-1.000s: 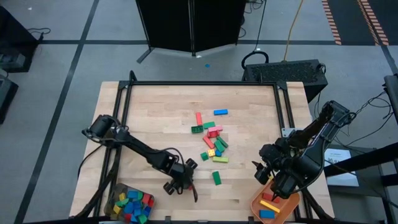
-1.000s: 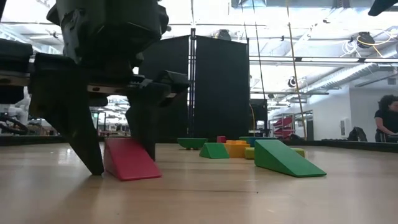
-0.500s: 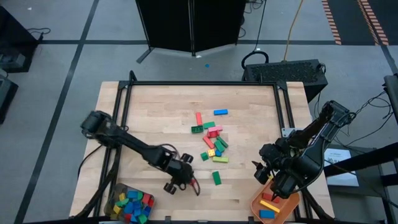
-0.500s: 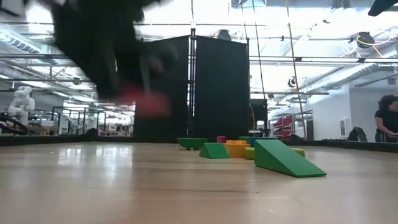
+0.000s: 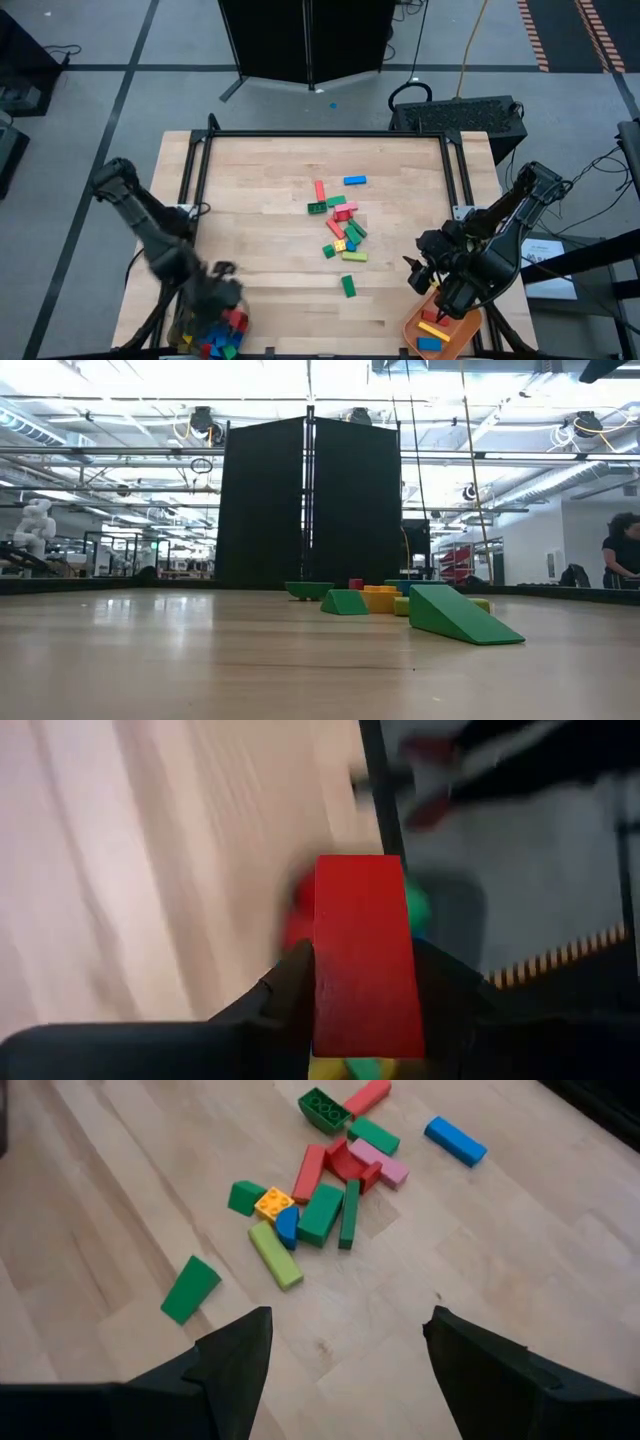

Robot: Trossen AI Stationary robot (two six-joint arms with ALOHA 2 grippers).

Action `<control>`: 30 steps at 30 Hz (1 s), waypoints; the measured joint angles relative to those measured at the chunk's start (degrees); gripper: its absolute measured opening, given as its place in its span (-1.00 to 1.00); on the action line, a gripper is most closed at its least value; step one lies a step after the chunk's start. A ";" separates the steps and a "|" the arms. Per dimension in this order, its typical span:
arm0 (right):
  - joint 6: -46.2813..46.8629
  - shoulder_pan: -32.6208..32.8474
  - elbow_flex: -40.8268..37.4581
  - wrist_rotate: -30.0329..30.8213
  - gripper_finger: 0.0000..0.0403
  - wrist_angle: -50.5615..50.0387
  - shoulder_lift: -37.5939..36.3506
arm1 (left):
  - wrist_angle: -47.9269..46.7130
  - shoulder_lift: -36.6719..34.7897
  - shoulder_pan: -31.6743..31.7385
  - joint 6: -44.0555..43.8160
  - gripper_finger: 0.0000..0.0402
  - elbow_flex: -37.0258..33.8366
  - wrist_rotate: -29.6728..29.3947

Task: Sort blocks by size
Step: Put the red triangular block into the black bin

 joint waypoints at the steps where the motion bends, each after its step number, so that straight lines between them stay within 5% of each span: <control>1: -0.13 -0.10 0.00 0.01 0.27 0.02 0.00 | -1.15 0.14 -2.28 -2.33 -0.42 -0.17 0.00; 10: -0.06 -0.31 0.00 -0.02 0.27 0.05 0.00 | -8.10 0.10 -14.30 -16.52 -0.41 -5.54 -1.12; 23: 0.55 -0.31 0.00 -0.28 0.27 0.07 0.00 | -3.64 0.10 -15.09 -15.03 -0.37 -10.26 -0.08; 30: 0.55 -0.31 0.00 -0.32 0.27 0.06 0.00 | -0.51 0.10 -14.03 -12.33 -0.04 -10.31 3.20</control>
